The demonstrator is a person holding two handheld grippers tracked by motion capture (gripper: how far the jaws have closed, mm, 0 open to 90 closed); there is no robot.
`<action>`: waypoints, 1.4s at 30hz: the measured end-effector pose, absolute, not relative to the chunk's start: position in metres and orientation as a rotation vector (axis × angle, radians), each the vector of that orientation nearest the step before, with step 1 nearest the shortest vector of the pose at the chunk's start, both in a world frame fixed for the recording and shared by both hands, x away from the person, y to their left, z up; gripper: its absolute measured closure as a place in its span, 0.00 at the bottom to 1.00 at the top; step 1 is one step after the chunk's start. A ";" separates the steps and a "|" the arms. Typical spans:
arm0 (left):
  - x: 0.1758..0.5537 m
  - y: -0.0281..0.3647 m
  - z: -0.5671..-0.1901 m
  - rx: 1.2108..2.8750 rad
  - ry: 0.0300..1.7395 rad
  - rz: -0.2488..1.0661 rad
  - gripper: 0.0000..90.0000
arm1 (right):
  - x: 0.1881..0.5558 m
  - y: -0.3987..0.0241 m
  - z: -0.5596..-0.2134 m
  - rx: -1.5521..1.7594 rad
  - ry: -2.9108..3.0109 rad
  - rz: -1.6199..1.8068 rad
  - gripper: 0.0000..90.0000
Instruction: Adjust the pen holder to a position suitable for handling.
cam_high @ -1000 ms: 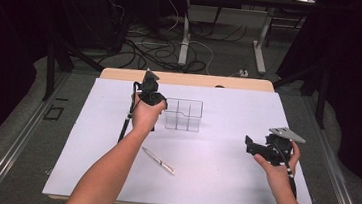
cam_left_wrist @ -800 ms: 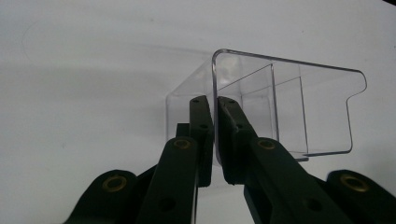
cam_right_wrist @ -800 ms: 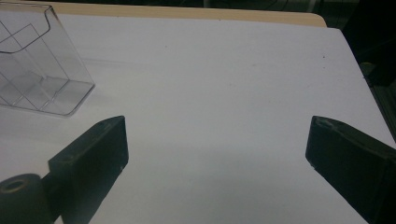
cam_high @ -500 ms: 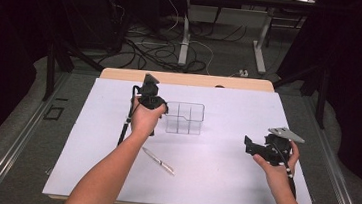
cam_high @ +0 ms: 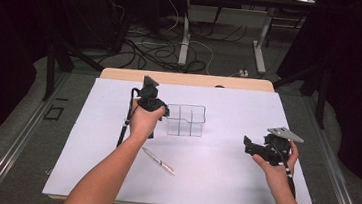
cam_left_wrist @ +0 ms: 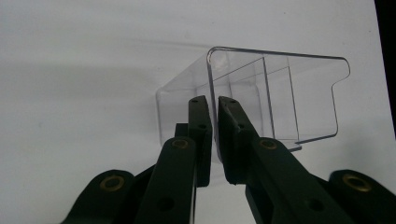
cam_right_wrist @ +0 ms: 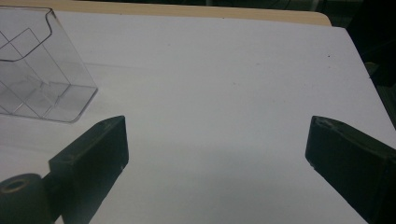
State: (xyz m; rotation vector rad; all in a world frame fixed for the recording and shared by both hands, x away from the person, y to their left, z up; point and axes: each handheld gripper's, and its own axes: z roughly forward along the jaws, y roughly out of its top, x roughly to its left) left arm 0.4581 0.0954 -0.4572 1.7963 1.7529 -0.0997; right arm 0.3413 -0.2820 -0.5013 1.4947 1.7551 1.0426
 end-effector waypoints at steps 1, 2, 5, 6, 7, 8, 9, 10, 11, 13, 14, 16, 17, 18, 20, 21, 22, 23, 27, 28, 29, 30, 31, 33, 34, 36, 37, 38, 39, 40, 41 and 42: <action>0.458 0.096 -0.457 1.793 1.752 -0.101 0.93 | 0.341 -0.282 -0.501 1.495 1.768 1.044 0.06; 0.458 0.097 -0.457 1.805 1.746 -0.100 0.93 | 0.341 -0.282 -0.501 1.495 1.770 1.042 0.06; 0.459 0.097 -0.458 1.799 1.734 -0.091 0.93 | 0.341 -0.281 -0.501 1.496 1.769 1.046 0.06; 0.459 0.098 -0.459 1.798 1.733 -0.091 0.93 | 0.341 -0.281 -0.501 1.495 1.773 1.046 0.06; 0.458 0.098 -0.459 1.799 1.728 -0.086 0.93 | 0.341 -0.281 -0.501 1.495 1.773 1.046 0.06; 0.458 0.098 -0.459 1.804 1.723 -0.086 0.93 | 0.341 -0.281 -0.501 1.495 1.773 1.046 0.06; 0.458 0.098 -0.459 1.802 1.720 -0.084 0.93 | 0.341 -0.281 -0.501 1.493 1.770 1.043 0.06; 0.458 0.098 -0.459 1.804 1.721 -0.081 0.93 | 0.341 -0.281 -0.501 1.495 1.770 1.046 0.06; 0.458 0.098 -0.459 1.803 1.718 -0.080 0.93 | 0.341 -0.281 -0.501 1.495 1.770 1.046 0.06; 0.458 0.098 -0.459 1.807 1.715 -0.079 0.93 | 0.341 -0.281 -0.501 1.494 1.769 1.044 0.06; 0.458 0.097 -0.459 1.803 1.712 -0.073 0.93 | 0.341 -0.282 -0.501 1.492 1.770 1.044 0.06; 0.457 0.098 -0.458 1.801 1.705 -0.068 0.92 | 0.341 -0.281 -0.501 1.494 1.773 1.046 0.06; 0.457 0.098 -0.458 1.802 1.700 -0.074 0.92 | 0.341 -0.281 -0.501 1.494 1.773 1.046 0.06; 0.457 0.098 -0.457 1.801 1.697 -0.079 0.91 | 0.341 -0.281 -0.501 1.493 1.773 1.046 0.06; 0.457 0.099 -0.457 1.813 1.686 -0.072 0.89 | 0.341 -0.281 -0.501 1.494 1.773 1.046 0.06; 0.457 0.099 -0.456 1.810 1.685 -0.070 0.88 | 0.341 -0.281 -0.501 1.494 1.773 1.045 0.06; 0.456 0.100 -0.456 1.807 1.682 -0.070 0.87 | 0.341 -0.281 -0.501 1.494 1.771 1.046 0.06; 0.456 0.100 -0.456 1.801 1.683 -0.076 0.87 | 0.341 -0.281 -0.501 1.493 1.771 1.046 0.06; 0.455 0.103 -0.454 1.798 1.649 -0.060 0.80 | 0.341 -0.281 -0.501 1.498 1.769 1.047 0.06; 0.455 0.104 -0.453 1.801 1.639 -0.050 0.78 | 0.341 -0.281 -0.501 1.498 1.769 1.046 0.06; 0.454 0.105 -0.453 1.799 1.635 -0.052 0.76 | 0.341 -0.281 -0.501 1.498 1.770 1.046 0.06; 0.454 0.105 -0.452 1.798 1.629 -0.049 0.75 | 0.341 -0.281 -0.501 1.498 1.770 1.046 0.06; 0.453 0.106 -0.451 1.800 1.622 -0.046 0.73 | 0.341 -0.281 -0.501 1.498 1.769 1.047 0.06; 0.452 0.108 -0.450 1.793 1.613 -0.035 0.70 | 0.340 -0.281 -0.501 1.499 1.769 1.041 0.06; 0.452 0.109 -0.450 1.796 1.602 -0.032 0.70 | 0.340 -0.281 -0.501 1.499 1.769 1.042 0.06; 0.451 0.111 -0.449 1.800 1.588 -0.022 0.67 | 0.341 -0.280 -0.501 1.499 1.770 1.042 0.06; 0.450 0.111 -0.449 1.792 1.584 -0.019 0.66 | 0.340 -0.280 -0.501 1.500 1.769 1.042 0.06; 0.450 0.112 -0.449 1.802 1.570 -0.009 0.65 | 0.340 -0.280 -0.501 1.499 1.771 1.042 0.06; 0.449 0.112 -0.448 1.793 1.568 -0.004 0.64 | 0.340 -0.280 -0.501 1.499 1.770 1.042 0.06; 0.448 0.114 -0.448 1.802 1.555 0.009 0.63 | 0.340 -0.280 -0.501 1.495 1.772 1.041 0.06; 0.447 0.114 -0.448 1.796 1.549 0.026 0.60 | 0.340 -0.280 -0.501 1.493 1.772 1.039 0.06; 0.446 0.114 -0.448 1.802 1.527 0.044 0.60 | 0.340 -0.280 -0.501 1.493 1.772 1.039 0.06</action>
